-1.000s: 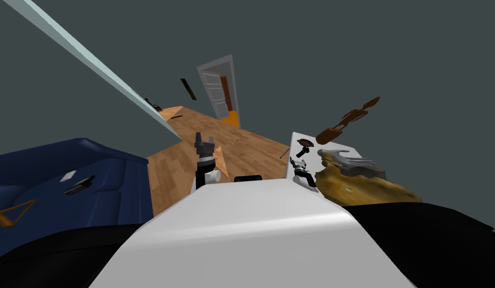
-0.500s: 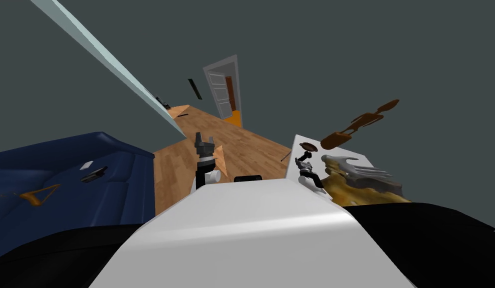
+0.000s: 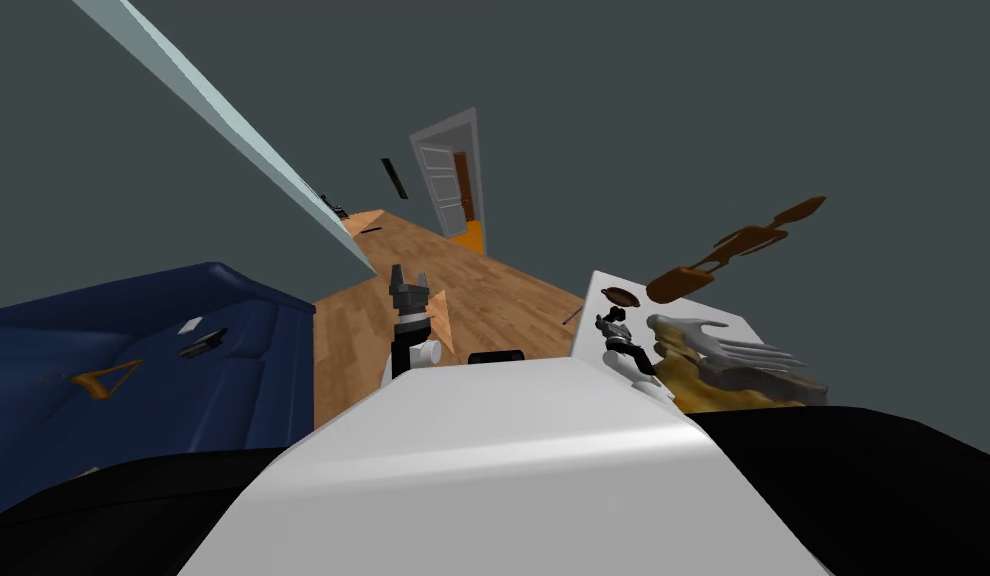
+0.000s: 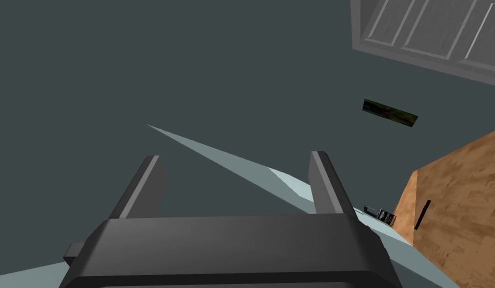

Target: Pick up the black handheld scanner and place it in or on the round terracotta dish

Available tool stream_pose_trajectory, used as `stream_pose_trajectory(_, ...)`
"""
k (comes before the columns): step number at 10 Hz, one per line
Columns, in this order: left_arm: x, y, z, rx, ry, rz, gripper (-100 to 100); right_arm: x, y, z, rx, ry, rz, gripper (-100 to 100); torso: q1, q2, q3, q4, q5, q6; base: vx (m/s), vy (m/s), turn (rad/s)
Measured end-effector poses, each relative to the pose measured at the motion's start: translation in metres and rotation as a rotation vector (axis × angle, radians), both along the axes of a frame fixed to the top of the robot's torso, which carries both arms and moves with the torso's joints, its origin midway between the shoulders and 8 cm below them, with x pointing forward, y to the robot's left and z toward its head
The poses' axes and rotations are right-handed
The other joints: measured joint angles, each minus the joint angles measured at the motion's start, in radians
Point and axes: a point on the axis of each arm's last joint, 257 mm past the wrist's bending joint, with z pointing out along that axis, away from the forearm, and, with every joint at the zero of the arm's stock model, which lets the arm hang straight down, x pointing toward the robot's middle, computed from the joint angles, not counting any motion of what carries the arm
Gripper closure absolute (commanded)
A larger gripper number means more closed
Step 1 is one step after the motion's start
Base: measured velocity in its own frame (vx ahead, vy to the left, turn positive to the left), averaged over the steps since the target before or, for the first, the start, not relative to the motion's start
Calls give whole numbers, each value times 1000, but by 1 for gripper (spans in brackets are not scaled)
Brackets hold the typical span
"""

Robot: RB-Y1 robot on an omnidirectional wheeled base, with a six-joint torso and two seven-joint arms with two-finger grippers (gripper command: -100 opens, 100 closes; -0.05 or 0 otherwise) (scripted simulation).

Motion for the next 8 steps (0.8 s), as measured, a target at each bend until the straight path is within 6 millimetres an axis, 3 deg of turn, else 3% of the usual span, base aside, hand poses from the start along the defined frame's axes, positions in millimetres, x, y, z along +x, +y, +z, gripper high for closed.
stream_pose_trajectory(8,0,0,0,0,0,0,0,61,87,-16,14,-6,74,-100,-4,1,1,0,-1,0,-13,-80,-75)
